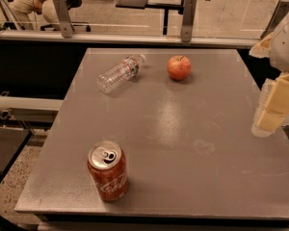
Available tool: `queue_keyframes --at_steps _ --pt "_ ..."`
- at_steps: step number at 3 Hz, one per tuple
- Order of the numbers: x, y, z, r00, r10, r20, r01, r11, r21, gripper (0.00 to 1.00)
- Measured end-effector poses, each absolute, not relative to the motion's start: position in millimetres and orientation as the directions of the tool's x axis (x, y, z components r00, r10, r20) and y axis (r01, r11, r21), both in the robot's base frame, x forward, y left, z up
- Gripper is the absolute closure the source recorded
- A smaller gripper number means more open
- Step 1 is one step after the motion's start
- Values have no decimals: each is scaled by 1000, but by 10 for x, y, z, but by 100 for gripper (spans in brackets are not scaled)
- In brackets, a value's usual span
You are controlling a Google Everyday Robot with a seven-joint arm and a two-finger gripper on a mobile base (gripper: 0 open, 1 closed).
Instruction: Move water bottle near coke can
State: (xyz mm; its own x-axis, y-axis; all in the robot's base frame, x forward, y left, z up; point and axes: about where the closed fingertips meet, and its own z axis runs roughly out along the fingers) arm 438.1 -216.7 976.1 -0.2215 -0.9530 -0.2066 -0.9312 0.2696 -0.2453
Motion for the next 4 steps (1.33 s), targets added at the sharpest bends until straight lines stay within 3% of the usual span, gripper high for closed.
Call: queue_keyframes --at_steps 2,4 --pt "4404 -2156 9778 -208 -959 -194 -933 254 -253 0" --pt "4799 -1824 9676 -23 -982 -186 -962 73 -264 0"
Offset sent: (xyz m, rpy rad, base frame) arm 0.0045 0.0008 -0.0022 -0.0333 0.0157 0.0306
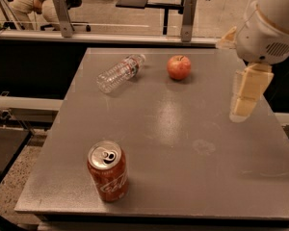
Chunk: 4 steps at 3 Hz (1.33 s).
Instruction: Move water bottle near coke can
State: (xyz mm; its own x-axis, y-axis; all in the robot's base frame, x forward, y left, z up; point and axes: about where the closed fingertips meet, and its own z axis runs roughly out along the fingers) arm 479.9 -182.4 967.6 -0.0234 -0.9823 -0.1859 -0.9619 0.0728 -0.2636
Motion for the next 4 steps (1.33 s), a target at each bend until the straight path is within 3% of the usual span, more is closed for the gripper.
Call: queue_keyframes --at_steps 4 --pt "6117 -476 9320 316 -930 -190 -931 -265 -251 0"
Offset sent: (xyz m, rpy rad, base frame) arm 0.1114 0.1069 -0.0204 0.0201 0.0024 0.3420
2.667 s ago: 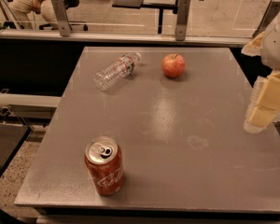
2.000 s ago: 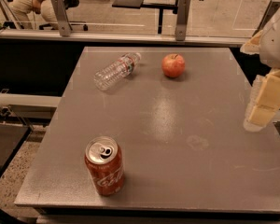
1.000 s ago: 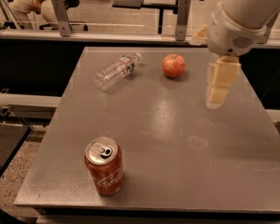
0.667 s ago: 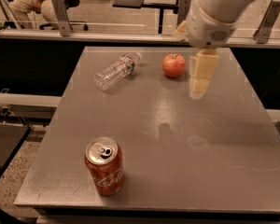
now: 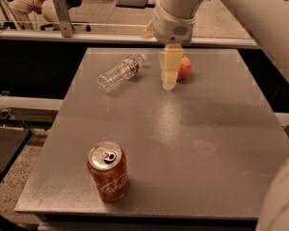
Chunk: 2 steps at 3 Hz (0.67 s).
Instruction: Move water bottle near coke can
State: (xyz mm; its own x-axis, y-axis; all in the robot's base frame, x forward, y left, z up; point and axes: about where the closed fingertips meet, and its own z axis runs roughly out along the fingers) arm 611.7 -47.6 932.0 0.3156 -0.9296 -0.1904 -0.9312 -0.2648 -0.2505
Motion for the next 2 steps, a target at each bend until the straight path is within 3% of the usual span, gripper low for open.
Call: queue_keyframes --at_steps 2 --pt "6531 63 8925 406 -904 -136 -903 -374 -210 0"
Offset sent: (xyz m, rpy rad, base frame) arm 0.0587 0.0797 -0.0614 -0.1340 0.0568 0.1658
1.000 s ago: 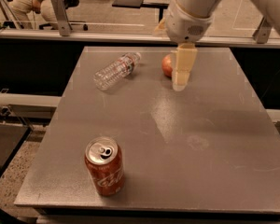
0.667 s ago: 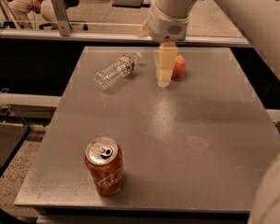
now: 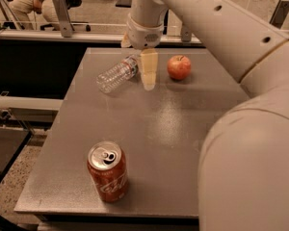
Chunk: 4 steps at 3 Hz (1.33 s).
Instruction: Move water bottle near coke can
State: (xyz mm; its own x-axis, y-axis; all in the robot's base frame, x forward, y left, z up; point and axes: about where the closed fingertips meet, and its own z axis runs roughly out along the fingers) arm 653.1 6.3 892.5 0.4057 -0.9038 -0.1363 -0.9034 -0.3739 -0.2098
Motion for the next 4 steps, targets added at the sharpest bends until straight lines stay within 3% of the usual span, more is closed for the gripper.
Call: queue_keyframes --at_steps 3,4 --pt "6820 457 8611 506 -860 -60 -856 -492 -159 2" --pt "6863 441 8582 524 -851 -44 -846 -513 -146 17"
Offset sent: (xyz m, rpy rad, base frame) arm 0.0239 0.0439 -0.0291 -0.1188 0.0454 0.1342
